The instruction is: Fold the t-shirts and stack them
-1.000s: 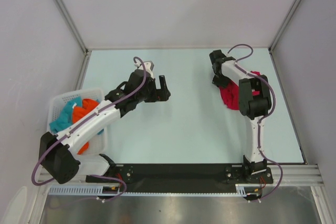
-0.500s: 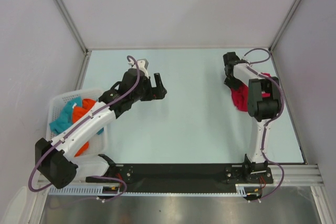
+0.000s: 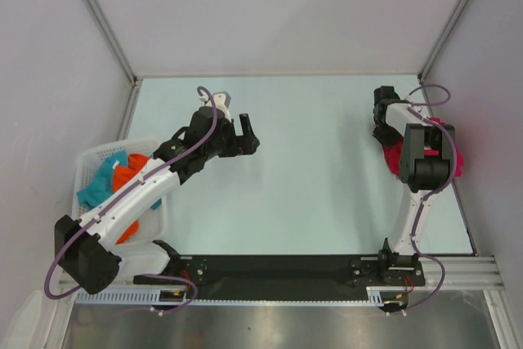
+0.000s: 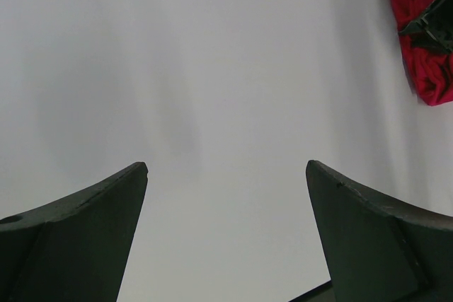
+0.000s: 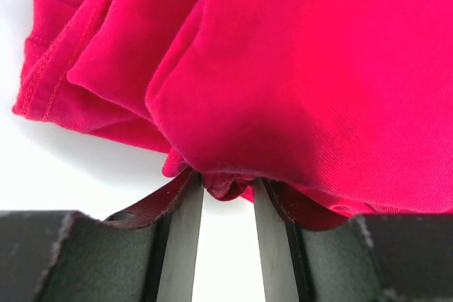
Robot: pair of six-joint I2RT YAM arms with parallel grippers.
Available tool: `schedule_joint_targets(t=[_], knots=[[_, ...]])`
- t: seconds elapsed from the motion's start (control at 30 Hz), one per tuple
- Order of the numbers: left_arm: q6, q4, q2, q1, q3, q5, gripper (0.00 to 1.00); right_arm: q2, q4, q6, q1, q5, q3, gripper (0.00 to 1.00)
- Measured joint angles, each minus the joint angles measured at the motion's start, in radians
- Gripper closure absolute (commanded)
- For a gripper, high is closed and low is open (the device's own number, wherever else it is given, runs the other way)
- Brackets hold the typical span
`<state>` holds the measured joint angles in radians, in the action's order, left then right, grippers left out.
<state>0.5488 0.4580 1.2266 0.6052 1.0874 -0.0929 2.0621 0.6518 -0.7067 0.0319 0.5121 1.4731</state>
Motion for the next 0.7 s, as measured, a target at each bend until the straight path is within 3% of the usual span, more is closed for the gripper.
schedule_joint_targets(t=[0.7], knots=[[0.000,-0.002,0.001,-0.001,0.000,0.020,0.00,-0.021,-0.013,0.001,0.055,-0.001,-0.029,0.61]])
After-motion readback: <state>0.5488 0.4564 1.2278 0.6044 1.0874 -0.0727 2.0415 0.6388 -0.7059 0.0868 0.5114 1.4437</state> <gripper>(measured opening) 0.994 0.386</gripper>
